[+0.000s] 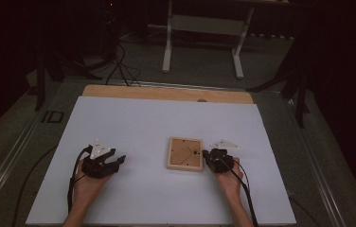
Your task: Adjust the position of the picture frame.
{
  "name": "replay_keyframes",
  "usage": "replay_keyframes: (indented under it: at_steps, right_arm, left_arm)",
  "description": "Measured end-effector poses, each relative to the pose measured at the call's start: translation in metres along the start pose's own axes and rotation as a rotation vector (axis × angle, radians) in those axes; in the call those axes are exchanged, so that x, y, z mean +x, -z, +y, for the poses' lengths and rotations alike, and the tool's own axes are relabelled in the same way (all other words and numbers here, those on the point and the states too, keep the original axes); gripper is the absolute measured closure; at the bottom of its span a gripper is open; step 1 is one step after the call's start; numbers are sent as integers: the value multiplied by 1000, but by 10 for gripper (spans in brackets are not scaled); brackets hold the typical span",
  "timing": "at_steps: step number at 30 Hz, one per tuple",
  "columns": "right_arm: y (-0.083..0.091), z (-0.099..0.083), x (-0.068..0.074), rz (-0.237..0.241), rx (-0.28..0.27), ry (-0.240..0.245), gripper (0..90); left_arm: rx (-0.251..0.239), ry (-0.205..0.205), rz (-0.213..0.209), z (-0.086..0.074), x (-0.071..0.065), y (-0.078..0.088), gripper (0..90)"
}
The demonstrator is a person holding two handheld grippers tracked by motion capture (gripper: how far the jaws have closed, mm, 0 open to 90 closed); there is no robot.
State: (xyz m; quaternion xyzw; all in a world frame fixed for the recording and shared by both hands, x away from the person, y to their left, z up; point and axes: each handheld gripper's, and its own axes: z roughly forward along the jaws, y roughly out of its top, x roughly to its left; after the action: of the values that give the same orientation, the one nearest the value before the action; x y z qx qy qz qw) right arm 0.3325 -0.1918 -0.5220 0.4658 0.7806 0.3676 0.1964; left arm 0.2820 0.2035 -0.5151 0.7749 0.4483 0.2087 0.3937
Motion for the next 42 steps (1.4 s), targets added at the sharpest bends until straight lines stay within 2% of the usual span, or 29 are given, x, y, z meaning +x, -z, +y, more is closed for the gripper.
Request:
replay_keyframes:
  at_steps: [7,12,19,22,26,33,37,42]
  right_arm:
    - [-4,4,5,9,4,5,892]
    - [-9,7,10,17,4,12,892]
    - [-14,12,18,26,6,21,892]
    - [-16,13,19,33,5,24,892]
    - [-18,14,21,38,5,26,893]
    - [-21,16,25,47,4,30,892]
    - [-24,18,27,51,5,37,892]
    - [-26,20,30,53,5,39,892]
  left_arm:
    - [13,-46,-47,2,-11,-4,607]
    - [11,-94,-83,6,-22,-5,715]
    - [39,-143,-136,8,-38,-16,774]
    - [47,-164,-135,9,-44,-20,807]
    - [51,-183,-157,11,-52,-24,861]
    - [60,-238,-210,13,-69,-33,888]
    - [78,-266,-213,14,-77,-40,886]
    - [84,-264,-222,14,-78,-44,882]
